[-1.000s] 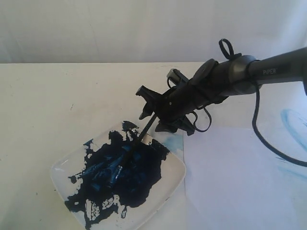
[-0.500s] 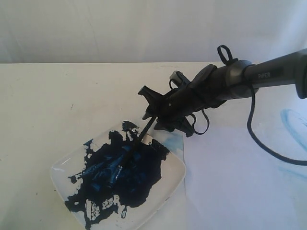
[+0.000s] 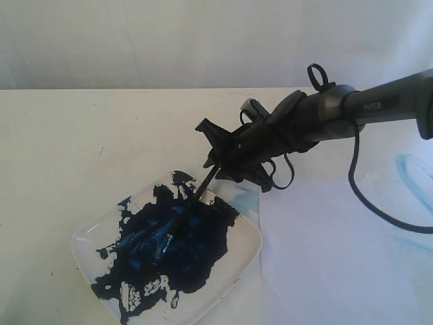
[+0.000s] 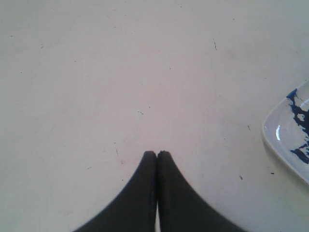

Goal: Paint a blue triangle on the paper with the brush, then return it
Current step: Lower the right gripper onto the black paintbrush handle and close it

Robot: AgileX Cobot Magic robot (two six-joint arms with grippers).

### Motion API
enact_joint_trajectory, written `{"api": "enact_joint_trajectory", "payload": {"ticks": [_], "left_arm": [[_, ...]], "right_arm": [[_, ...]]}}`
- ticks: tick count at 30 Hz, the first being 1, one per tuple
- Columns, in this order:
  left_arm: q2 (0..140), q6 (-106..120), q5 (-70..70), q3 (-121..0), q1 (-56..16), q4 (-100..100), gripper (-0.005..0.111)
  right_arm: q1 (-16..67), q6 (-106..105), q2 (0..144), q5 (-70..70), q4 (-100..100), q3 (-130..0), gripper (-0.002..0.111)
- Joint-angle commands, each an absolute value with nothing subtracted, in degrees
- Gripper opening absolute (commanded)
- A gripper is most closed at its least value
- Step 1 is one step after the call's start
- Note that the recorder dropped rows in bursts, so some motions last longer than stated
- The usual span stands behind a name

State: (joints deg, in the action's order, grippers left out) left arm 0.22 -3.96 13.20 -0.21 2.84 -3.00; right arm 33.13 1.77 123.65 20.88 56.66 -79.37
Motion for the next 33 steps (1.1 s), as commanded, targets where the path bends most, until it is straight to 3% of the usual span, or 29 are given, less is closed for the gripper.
{"api": "enact_joint_trajectory", "payload": {"ticks": [1,27,33], "left_arm": [[0.00,-4.03,12.97,0.00,2.51,-2.96,0.000],[0.00,-4.03,12.97,0.00,2.51,-2.96,0.000],[0.00,-4.03,12.97,0.00,2.51,-2.96,0.000]], "right_arm": [[33.24,1.29,123.56,20.42,56.97,-79.59,0.031],[34.22,1.29,123.80,19.57,56.95,-79.59,0.031],[34.22,1.29,125.05,20.69,56.95,-79.59,0.021]]}}
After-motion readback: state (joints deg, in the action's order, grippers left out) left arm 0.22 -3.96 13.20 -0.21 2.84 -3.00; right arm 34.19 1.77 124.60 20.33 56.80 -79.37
